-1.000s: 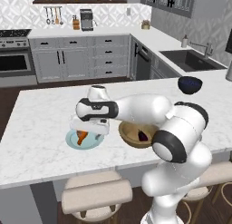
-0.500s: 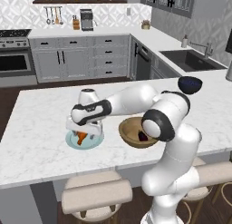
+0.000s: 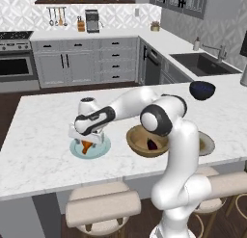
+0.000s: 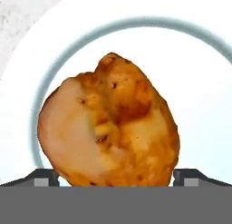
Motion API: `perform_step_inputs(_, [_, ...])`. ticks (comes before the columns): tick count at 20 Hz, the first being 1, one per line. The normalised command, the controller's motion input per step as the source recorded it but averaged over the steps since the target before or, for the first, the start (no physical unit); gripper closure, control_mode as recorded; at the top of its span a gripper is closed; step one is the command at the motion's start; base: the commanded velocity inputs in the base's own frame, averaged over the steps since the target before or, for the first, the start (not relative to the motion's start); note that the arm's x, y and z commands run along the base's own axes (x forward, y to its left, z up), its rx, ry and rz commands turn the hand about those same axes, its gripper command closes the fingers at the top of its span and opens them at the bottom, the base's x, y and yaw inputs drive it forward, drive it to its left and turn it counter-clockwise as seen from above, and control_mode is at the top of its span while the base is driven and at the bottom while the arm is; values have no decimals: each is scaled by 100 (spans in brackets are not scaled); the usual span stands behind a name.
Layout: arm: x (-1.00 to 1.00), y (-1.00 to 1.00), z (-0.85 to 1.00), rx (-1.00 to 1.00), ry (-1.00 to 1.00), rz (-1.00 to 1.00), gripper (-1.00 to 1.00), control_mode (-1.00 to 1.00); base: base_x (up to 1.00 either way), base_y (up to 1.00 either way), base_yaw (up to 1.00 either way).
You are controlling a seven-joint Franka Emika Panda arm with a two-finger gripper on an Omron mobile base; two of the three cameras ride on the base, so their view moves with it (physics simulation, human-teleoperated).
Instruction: Pick the chicken drumstick and eggplant from their plates and place them in the bowl. Then put the bowl in the fridge.
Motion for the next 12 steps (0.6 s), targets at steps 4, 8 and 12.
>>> perform_step_inputs(4, [22, 11, -38, -2, 0, -5, -100, -100, 0, 0, 0])
perform_step_inputs(8, [-4, 1, -44, -3, 0, -3, 100, -100, 0, 0, 0])
perform_step_inputs(12, [-36, -15, -46, -1, 0, -1, 100, -100, 0, 0, 0])
